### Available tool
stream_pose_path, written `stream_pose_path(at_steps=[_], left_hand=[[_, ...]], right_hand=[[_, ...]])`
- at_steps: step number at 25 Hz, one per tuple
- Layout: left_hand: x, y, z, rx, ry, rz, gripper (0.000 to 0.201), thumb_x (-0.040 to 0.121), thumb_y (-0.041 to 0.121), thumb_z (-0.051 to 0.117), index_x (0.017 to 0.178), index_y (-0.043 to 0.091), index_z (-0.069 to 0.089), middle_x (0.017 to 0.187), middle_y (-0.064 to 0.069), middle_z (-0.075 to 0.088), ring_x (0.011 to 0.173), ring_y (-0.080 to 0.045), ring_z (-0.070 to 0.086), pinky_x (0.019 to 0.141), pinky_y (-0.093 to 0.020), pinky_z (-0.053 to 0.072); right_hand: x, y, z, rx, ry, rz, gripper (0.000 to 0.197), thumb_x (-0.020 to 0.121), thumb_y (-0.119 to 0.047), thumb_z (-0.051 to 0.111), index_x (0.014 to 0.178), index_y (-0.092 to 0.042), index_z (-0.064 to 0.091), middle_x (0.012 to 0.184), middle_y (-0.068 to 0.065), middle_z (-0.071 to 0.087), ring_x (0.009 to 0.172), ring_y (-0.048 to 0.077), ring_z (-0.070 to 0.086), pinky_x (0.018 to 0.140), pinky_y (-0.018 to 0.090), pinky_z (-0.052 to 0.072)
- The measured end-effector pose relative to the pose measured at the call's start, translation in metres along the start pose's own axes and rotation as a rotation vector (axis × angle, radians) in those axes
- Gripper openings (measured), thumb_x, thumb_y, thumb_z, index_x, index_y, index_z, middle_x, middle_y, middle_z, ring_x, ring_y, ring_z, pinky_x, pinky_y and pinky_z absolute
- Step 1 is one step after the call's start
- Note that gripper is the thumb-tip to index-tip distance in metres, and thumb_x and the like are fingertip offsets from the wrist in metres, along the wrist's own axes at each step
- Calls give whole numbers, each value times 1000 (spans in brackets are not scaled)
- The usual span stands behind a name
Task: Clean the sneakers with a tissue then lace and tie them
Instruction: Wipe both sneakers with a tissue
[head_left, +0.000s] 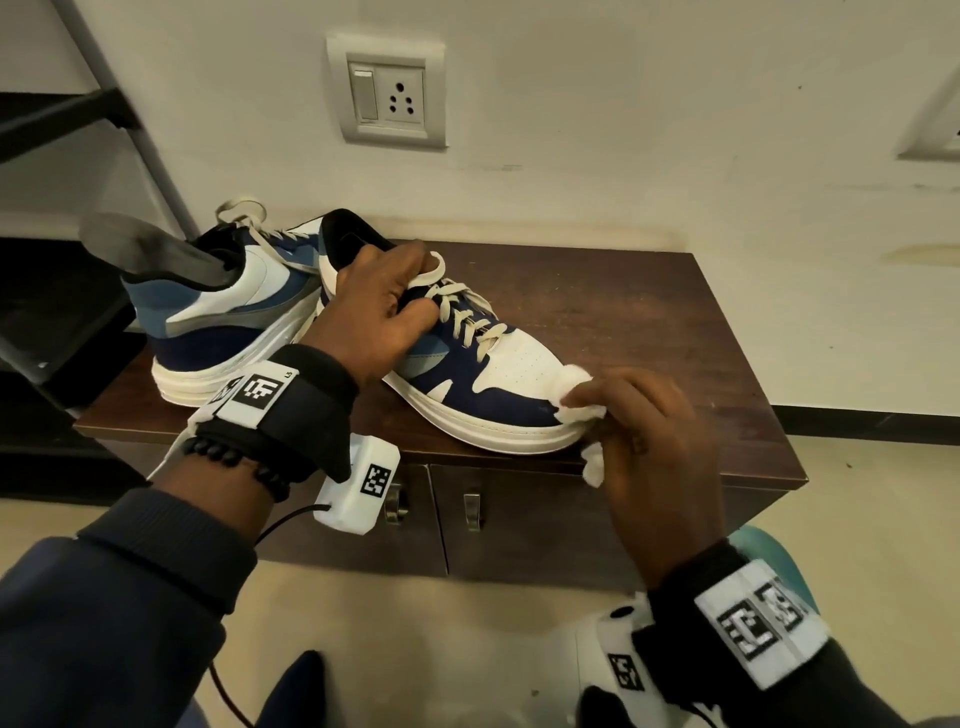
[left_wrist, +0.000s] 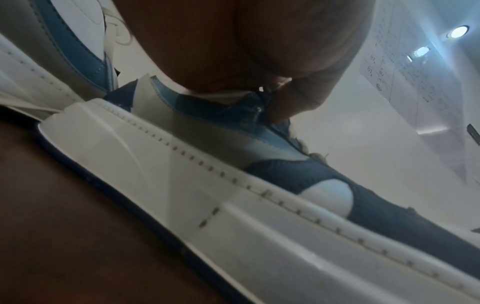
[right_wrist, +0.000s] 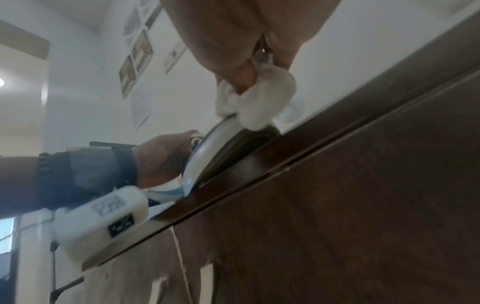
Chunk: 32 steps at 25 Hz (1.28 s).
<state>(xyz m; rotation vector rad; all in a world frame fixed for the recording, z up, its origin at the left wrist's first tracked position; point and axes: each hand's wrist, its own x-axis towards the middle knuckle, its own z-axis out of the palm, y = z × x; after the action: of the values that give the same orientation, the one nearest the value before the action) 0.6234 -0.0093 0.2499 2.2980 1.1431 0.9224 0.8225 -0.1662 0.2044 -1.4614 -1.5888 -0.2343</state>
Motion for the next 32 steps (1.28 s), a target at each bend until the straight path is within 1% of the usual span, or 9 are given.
stream_pose_path(at_steps=[7, 13, 18, 22, 24, 25, 27, 29, 32], left_hand=[[2, -2, 4, 9, 14, 28, 15, 75, 34, 49, 88, 35, 44, 82, 10, 37, 91, -26, 44, 77, -34, 37], [3, -4, 3, 7, 11, 26, 27, 70, 40, 43, 87, 20, 48, 81, 3, 39, 88, -25, 43, 74, -33, 34], [3, -2, 3, -3, 0, 0, 30, 69, 41, 41, 87, 17, 47, 81, 2, 38, 87, -23, 42, 73, -32, 33], [0, 3, -1, 168, -15, 35, 46, 71, 51, 40, 98, 15, 52, 92, 5, 44, 106, -26, 40, 88, -37, 31], [-4, 9, 0, 381, 37, 29, 59, 74, 65, 43, 104, 16, 54, 105, -2, 48, 114, -29, 38, 97, -43, 26], [-7, 15, 1, 449, 67, -11, 63, 74, 71, 47, 108, 19, 54, 112, -5, 47, 116, -30, 36, 100, -46, 25], [-13, 26, 6, 447, 78, -138, 65, 72, 70, 60, 117, 24, 52, 124, -7, 40, 122, -31, 29, 100, -50, 26], [-19, 32, 11, 383, 75, -204, 69, 72, 63, 65, 124, 24, 46, 131, -8, 34, 127, -32, 23, 99, -53, 31], [-20, 33, 14, 285, 78, -178, 71, 68, 57, 66, 125, 21, 44, 131, -8, 33, 127, -28, 20, 99, -45, 34]], right_hand=[[-30, 7, 8, -79, -85, -304, 19, 93, -7, 53, 90, -4, 72, 97, 9, 67, 93, 24, 56, 87, 26, 45], [-16, 1, -9, -70, -275, -304, 21, 84, -12, 50, 87, -13, 70, 95, 1, 66, 91, 17, 54, 79, 20, 41], [-4, 3, -17, 9, -126, 5, 27, 74, 9, 61, 89, -13, 69, 97, 0, 64, 90, 17, 55, 71, 29, 47], [1, -4, -24, 86, -334, -67, 31, 72, 7, 61, 89, -18, 69, 97, -5, 64, 89, 14, 57, 70, 31, 50], [17, -5, -37, 247, -275, 49, 28, 81, 3, 60, 95, -20, 69, 101, -7, 64, 89, 14, 62, 74, 35, 51], [26, -8, -43, 322, -208, 149, 26, 85, -1, 61, 101, -22, 67, 104, -9, 65, 89, 13, 63, 78, 35, 52], [47, -19, -45, 357, -166, 243, 27, 88, -10, 63, 108, -28, 65, 110, -15, 64, 96, 3, 60, 85, 20, 47], [57, -38, -24, 184, -293, 133, 25, 88, -11, 62, 105, -28, 67, 105, -14, 62, 95, 2, 55, 79, 12, 42], [49, -50, 12, -37, -411, -107, 20, 77, -5, 65, 91, -18, 70, 89, 1, 62, 85, 22, 57, 66, 26, 40]])
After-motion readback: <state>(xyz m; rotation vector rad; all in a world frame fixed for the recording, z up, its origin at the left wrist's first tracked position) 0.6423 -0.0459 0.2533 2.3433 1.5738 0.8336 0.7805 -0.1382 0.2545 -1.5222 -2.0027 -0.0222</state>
